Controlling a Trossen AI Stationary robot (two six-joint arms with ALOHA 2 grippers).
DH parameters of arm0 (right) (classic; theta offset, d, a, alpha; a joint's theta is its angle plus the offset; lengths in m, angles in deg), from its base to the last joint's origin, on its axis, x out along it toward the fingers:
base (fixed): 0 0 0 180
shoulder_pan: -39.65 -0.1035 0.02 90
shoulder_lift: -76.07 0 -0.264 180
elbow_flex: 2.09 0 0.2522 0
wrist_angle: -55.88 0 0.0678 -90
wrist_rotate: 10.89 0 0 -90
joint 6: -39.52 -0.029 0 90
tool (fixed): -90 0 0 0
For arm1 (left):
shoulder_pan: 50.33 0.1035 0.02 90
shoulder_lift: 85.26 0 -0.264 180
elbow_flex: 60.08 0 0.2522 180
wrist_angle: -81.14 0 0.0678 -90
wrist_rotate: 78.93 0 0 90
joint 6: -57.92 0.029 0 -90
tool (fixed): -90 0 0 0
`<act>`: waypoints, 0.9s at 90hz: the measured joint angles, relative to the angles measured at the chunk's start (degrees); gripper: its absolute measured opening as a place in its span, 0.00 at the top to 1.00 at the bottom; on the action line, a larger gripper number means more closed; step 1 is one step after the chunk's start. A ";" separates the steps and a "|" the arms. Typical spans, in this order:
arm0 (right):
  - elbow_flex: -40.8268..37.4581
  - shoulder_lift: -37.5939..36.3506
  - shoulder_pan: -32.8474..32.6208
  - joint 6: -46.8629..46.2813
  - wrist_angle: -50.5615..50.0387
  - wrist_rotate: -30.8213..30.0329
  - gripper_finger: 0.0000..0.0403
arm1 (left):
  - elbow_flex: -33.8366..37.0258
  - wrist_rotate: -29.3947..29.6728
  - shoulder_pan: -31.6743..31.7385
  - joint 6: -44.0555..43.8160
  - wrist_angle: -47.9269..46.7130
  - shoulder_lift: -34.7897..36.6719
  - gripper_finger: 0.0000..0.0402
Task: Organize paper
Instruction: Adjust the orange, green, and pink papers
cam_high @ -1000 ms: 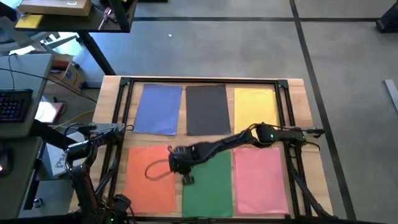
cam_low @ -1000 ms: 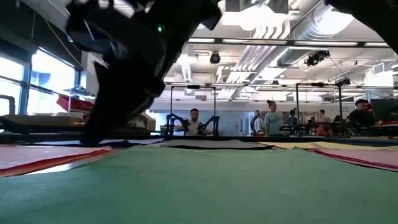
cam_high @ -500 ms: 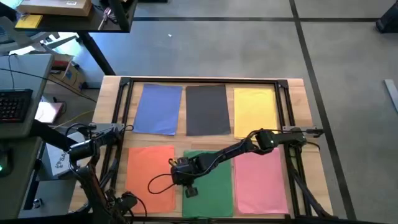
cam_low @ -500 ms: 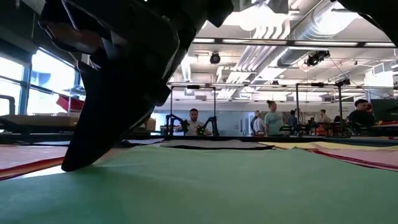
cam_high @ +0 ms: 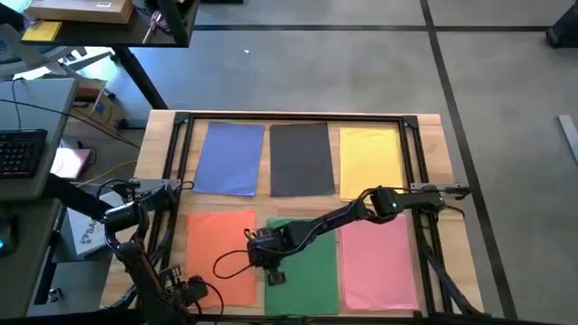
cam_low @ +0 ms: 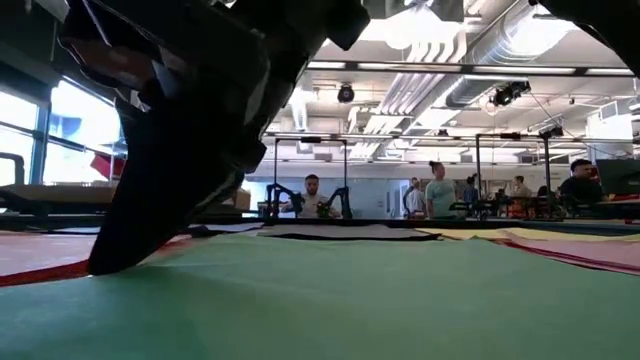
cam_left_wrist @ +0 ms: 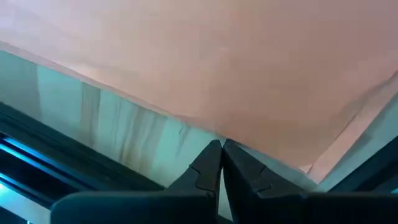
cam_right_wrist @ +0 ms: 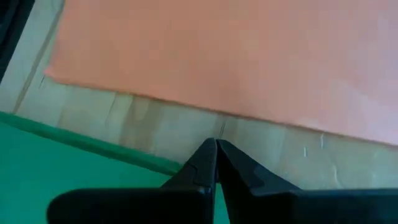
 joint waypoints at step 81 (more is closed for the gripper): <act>-0.02 -14.00 2.93 7.41 -19.05 -19.30 1.00 | -6.69 23.89 -1.27 -17.49 -9.18 0.09 1.00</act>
